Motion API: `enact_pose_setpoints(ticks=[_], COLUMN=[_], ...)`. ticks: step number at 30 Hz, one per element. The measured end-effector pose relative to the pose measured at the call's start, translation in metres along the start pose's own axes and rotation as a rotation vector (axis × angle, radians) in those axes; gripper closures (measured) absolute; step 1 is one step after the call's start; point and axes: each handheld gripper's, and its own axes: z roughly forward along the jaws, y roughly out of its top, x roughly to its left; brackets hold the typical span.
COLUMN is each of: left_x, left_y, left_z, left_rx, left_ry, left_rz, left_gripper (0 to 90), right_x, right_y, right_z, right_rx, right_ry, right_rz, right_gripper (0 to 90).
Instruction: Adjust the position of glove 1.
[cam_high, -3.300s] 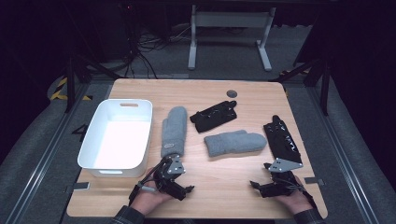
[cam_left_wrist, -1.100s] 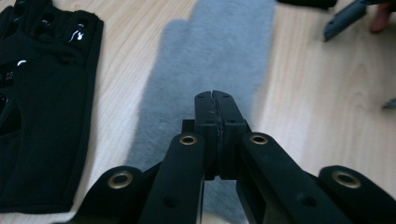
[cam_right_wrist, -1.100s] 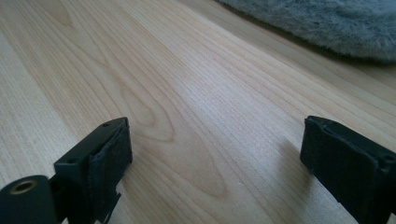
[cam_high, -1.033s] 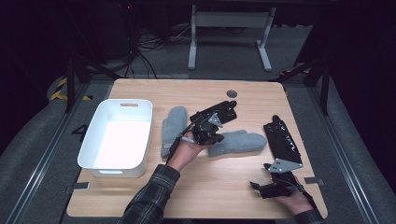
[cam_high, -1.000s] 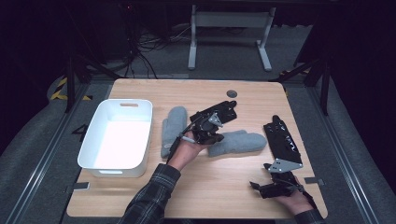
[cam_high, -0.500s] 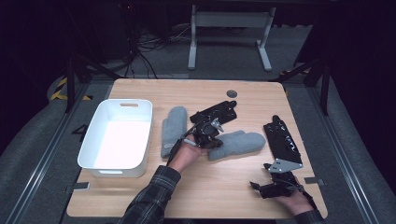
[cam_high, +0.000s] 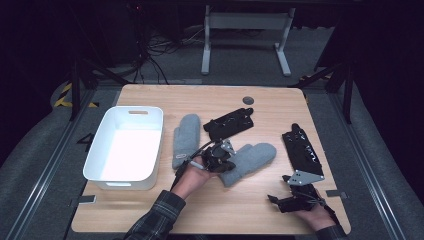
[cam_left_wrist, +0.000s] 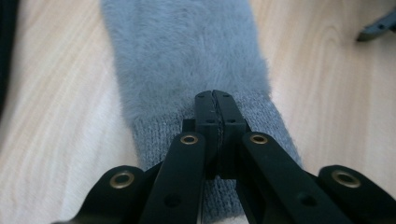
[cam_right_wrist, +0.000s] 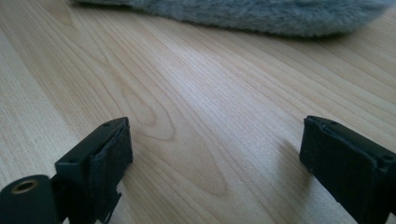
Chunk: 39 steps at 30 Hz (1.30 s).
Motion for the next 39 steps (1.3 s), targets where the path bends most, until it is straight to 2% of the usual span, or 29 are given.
enact_pose_setpoints(ticks=[1,11,15,18,21,24,25,27,29,31,33,36,39], left_x=[-0.003,-0.021,-0.021,-0.017,-0.009,-0.006,-0.003,-0.002,-0.002,-0.005,-0.011,-0.019,-0.025], left_y=[-0.003,-0.022,-0.019,-0.014,0.001,0.007,0.013,0.015,0.015,0.015,0.016,0.015,0.014], left_z=[-0.002,-0.017,-0.028,-0.027,-0.02,-0.014,-0.003,0.008,0.012,0.021,0.021,0.021,0.02], left_rx=[0.002,0.019,-0.021,-0.046,-0.066,-0.068,-0.05,-0.02,-0.008,0.002,0.013,0.023,0.024], left_ry=[-0.005,-0.041,-0.026,-0.017,-0.007,-0.012,-0.015,-0.021,-0.027,-0.067,-0.09,-0.101,-0.104], left_rz=[-0.009,0.009,-0.002,-0.005,0.003,-0.004,-0.003,-0.003,0.003,0.016,0.035,0.068,0.072], left_gripper=[90.0,90.0,90.0,90.0,90.0,90.0,90.0,90.0,90.0,90.0,90.0,90.0,90.0], right_x=[0.0,0.0,0.0,0.0,0.0,0.0,0.0,0.0,0.0,0.0,0.0,0.0,0.0], right_y=[0.0,0.0,0.0,0.0,0.0,0.0,0.0,0.0,0.0,0.0,0.0,0.0,0.0], right_z=[0.0,0.0,0.0,0.0,0.0,0.0,0.0,0.0,0.0,0.0,0.0,0.0,0.0], right_rx=[0.0,0.0,0.0,0.0,0.0,0.0,0.0,0.0,0.0,0.0,0.0,0.0,0.001], right_ry=[0.0,0.0,0.0,0.0,0.0,0.0,-0.001,-0.001,0.0,0.0,0.0,0.001,0.002], right_rz=[0.0,0.0,0.0,0.0,0.0,0.0,0.0,0.0,0.0,0.0,-0.001,-0.001,-0.001], right_gripper=[9.6,9.7,9.6,9.6,9.7,9.6,9.6,9.7,9.7,9.7,9.8,9.8,9.9])
